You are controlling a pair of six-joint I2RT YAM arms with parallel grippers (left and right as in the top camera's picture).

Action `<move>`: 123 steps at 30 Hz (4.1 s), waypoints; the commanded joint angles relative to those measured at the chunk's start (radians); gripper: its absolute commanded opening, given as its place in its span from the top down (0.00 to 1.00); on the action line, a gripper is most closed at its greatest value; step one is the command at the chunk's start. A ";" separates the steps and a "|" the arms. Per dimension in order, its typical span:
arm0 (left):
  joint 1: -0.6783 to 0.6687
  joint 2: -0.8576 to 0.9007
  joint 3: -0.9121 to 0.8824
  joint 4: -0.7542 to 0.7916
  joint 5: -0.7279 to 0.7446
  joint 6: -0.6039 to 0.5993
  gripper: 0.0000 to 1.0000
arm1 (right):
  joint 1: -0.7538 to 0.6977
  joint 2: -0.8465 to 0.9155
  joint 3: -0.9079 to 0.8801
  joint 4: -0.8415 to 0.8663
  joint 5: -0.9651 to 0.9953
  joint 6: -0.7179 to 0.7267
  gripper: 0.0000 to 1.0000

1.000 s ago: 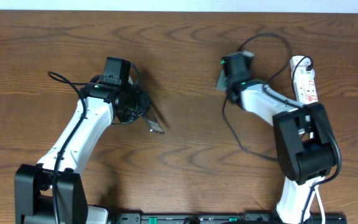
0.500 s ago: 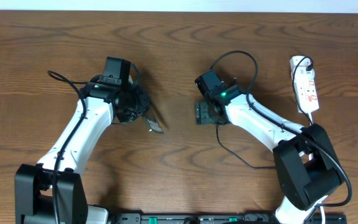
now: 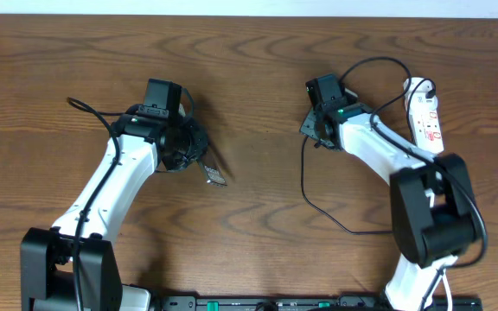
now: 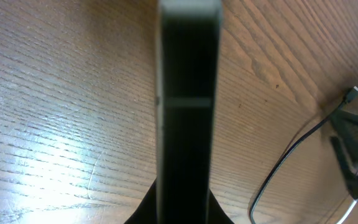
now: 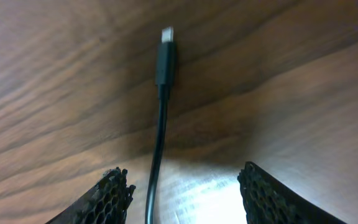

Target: Plug charger to phone and switch on socket

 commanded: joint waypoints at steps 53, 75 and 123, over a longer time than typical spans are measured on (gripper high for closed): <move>0.034 -0.029 0.020 0.929 0.630 -0.276 0.93 | 0.151 -0.797 -0.482 0.188 -0.771 -0.344 0.99; -0.064 -0.016 -0.179 1.420 0.606 -0.369 0.93 | 0.141 -1.114 -0.550 -0.153 -0.565 -0.341 0.99; -0.060 0.149 -0.378 2.018 0.624 -0.719 0.93 | 0.186 -0.982 -0.815 0.660 -0.687 -0.215 0.99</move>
